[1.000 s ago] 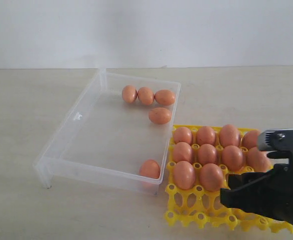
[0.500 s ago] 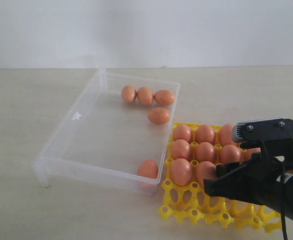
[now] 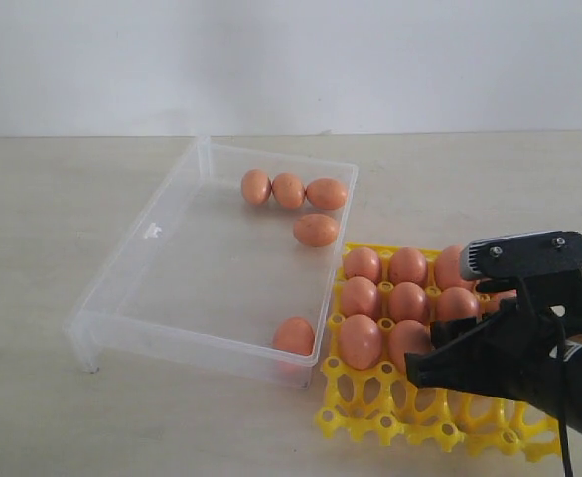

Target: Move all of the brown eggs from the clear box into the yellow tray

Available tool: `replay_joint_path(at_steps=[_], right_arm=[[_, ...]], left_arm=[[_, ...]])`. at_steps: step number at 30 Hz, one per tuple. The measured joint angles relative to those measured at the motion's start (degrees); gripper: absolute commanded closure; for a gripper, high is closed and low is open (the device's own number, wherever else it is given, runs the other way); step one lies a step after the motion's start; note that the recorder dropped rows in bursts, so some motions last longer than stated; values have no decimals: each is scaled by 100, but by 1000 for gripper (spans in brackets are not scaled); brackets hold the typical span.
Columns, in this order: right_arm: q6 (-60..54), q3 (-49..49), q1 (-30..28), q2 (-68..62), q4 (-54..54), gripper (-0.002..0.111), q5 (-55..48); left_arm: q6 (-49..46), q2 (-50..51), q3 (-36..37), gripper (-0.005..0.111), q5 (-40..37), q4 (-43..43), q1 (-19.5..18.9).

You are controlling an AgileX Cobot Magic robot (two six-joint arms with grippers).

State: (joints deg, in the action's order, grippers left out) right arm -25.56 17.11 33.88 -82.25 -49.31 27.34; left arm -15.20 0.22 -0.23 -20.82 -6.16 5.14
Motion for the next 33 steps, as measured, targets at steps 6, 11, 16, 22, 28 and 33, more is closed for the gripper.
replay_joint_path(at_steps=[6, 11, 16, 22, 28, 33], right_arm=[[12, 0, 0, -3, 263, 109, 805], [265, -28, 0, -3, 757, 109, 990], [413, -163, 0, -3, 1040, 109, 988], [439, -175, 0, -3, 1049, 109, 874], [439, -175, 0, -3, 1052, 103, 862], [375, -175, 0, -3, 1052, 84, 849]], left_arm=[[0, 0, 0, 103, 0, 0, 0], [0, 0, 0, 103, 0, 0, 0], [0, 0, 0, 103, 0, 0, 0], [0, 0, 0, 103, 0, 0, 0], [0, 0, 0, 103, 0, 0, 0], [0, 0, 0, 103, 0, 0, 0]])
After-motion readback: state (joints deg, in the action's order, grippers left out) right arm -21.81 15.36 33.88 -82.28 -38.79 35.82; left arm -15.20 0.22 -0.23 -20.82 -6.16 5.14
